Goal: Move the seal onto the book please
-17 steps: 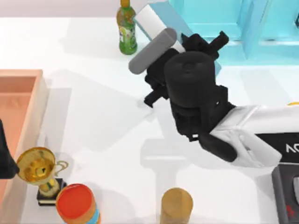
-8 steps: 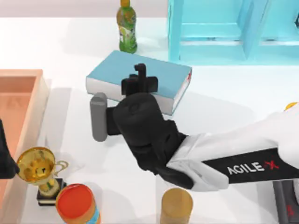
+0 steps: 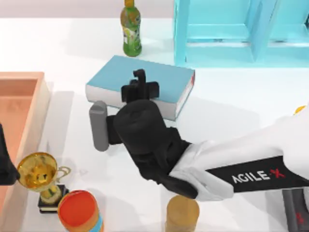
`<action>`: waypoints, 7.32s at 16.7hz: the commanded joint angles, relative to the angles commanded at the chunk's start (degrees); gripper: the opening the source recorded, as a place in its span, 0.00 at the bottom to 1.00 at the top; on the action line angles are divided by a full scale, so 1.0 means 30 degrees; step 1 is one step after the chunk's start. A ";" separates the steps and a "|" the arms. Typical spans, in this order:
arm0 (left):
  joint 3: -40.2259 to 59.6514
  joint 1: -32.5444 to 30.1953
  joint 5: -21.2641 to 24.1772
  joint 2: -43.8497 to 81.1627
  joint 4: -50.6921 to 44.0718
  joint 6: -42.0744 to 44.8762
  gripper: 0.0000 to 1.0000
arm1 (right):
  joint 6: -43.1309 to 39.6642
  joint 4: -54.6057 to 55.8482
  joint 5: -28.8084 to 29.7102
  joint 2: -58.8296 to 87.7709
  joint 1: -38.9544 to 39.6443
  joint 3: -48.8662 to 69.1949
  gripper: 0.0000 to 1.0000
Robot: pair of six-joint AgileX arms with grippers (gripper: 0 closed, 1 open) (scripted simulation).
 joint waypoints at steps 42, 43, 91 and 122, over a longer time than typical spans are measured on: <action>0.0000 0.0000 0.0000 0.0000 0.0000 0.0000 1.00 | 0.0646 0.1820 0.0804 0.0926 0.0672 -0.0161 1.00; 0.0000 0.0000 0.0000 0.0000 0.0000 0.0000 1.00 | 0.1108 0.1610 0.1390 0.0356 0.1116 -0.0001 1.00; 0.0000 0.0000 0.0000 0.0000 0.0000 0.0000 1.00 | 2.3927 -1.1506 -1.4217 -3.9116 -1.8825 -2.0603 1.00; 2.9024 0.5066 0.0063 3.5330 -2.3408 0.5469 1.00 | 2.3927 -1.1506 -1.4217 -3.9116 -1.8825 -2.0603 1.00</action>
